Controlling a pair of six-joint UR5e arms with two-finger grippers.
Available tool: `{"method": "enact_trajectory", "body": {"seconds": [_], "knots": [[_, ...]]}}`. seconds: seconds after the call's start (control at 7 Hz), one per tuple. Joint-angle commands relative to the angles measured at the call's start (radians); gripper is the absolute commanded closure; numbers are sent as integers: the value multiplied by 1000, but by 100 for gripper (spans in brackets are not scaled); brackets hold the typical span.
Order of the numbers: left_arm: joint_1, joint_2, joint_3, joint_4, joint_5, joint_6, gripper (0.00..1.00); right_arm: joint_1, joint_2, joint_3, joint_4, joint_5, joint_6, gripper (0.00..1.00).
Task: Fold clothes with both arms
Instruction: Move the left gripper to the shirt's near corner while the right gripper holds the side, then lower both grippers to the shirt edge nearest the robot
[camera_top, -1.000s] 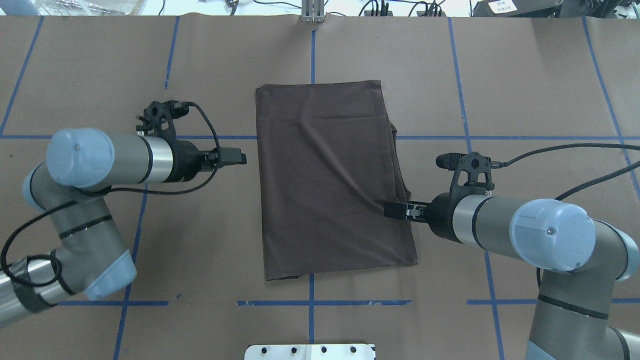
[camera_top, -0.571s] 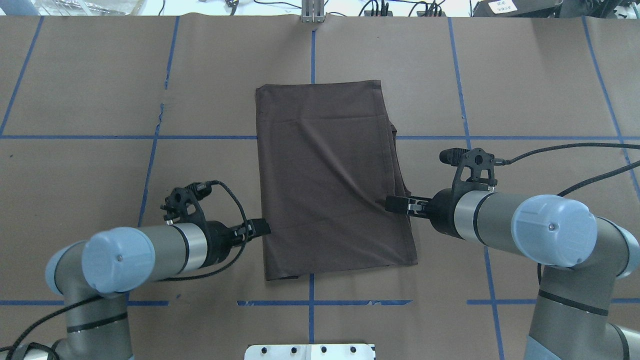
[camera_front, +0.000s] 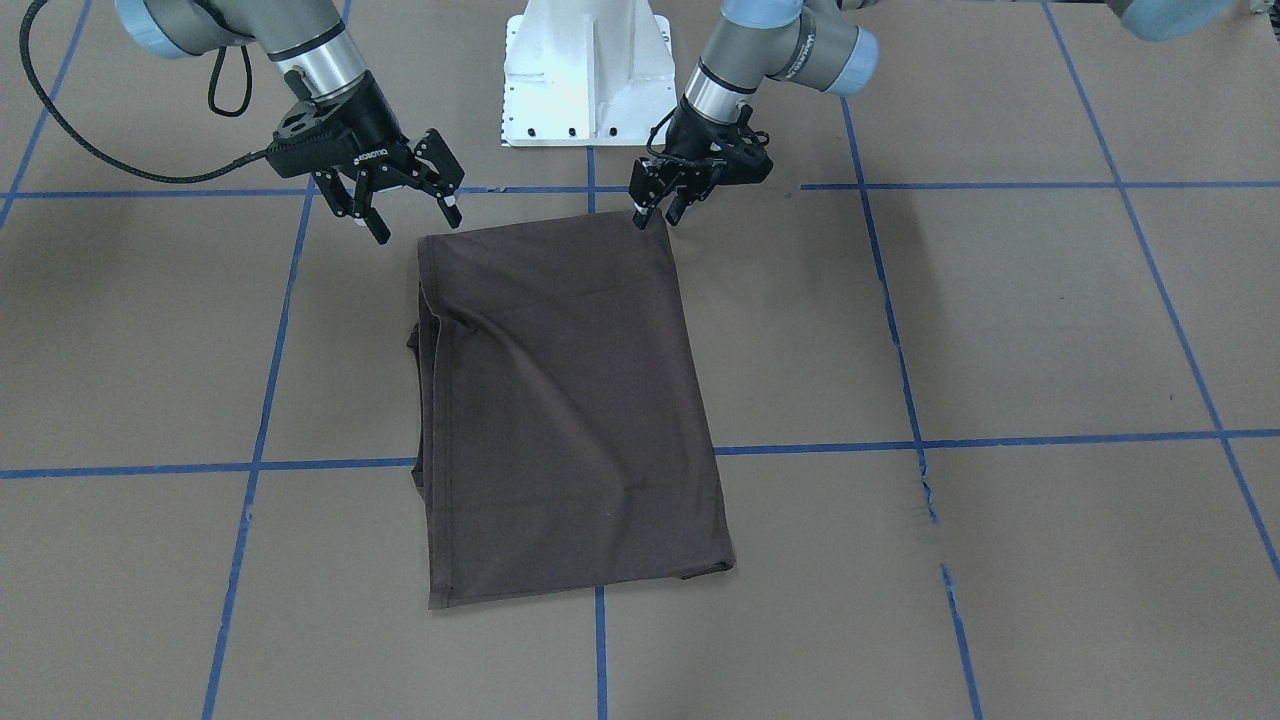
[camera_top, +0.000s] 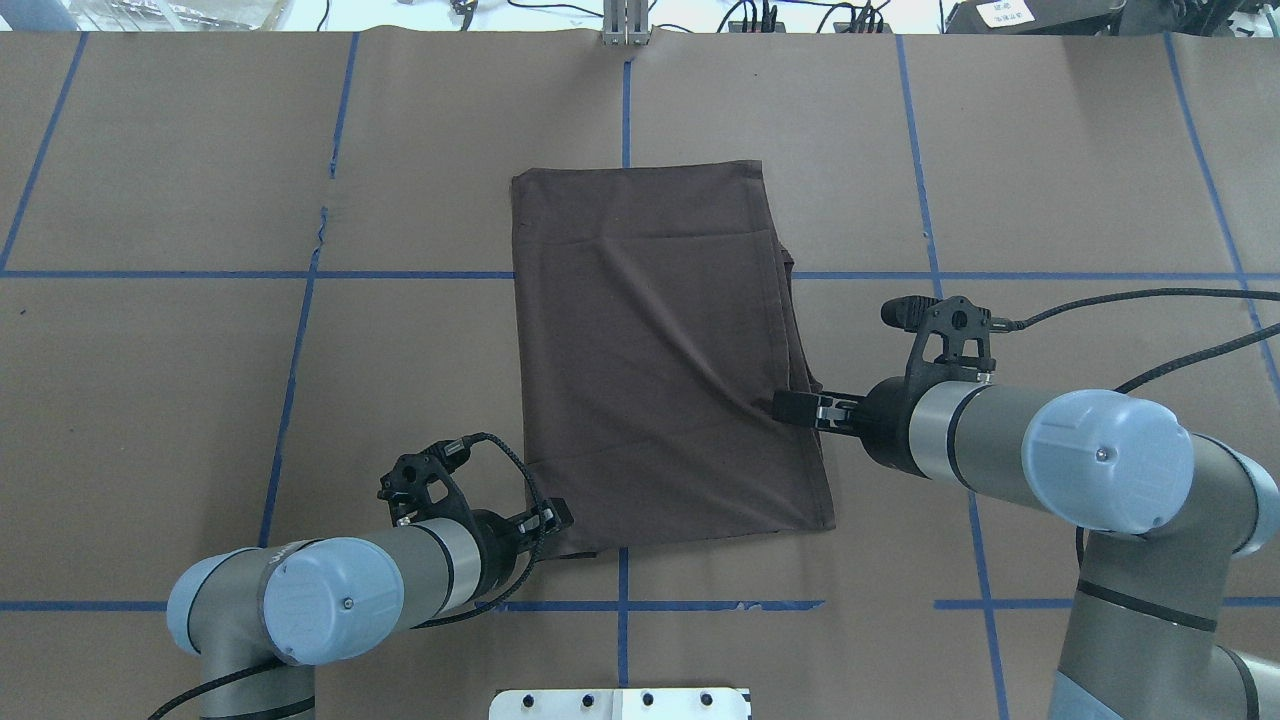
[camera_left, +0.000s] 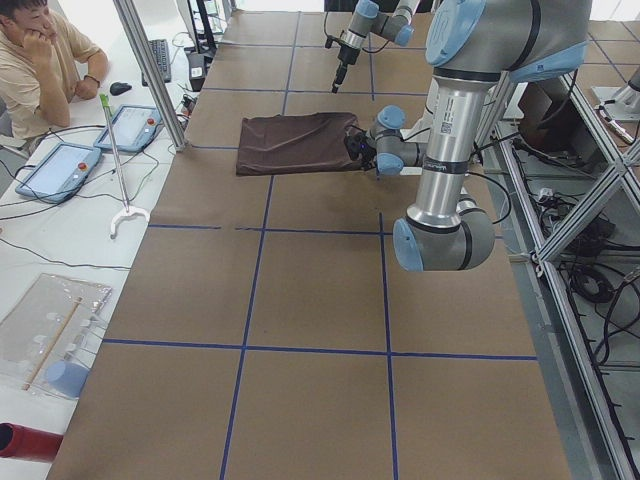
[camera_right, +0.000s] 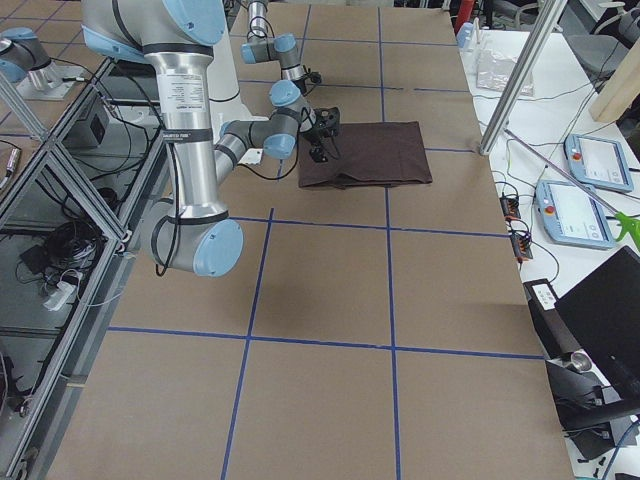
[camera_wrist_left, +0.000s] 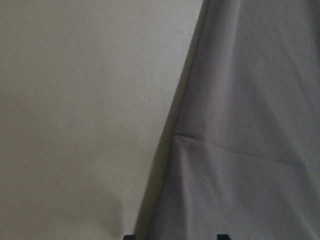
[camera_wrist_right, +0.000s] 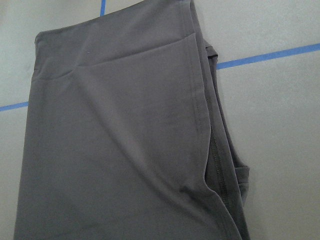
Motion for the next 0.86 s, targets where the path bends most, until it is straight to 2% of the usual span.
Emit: {"method": "enact_trajectory", "body": {"seconds": [0.0, 0.29, 0.57, 0.71], "knots": [[1, -2, 5, 1, 0, -1, 37, 0, 0, 1, 0, 0, 1, 0], [4, -3, 6, 1, 0, 1, 37, 0, -3, -1, 0, -2, 1, 0], [7, -9, 5, 1, 1, 1, 58, 0, -3, -1, 0, -2, 1, 0], [19, -9, 5, 1, 1, 1, 58, 0, -3, 1, 0, -2, 1, 0]]}}
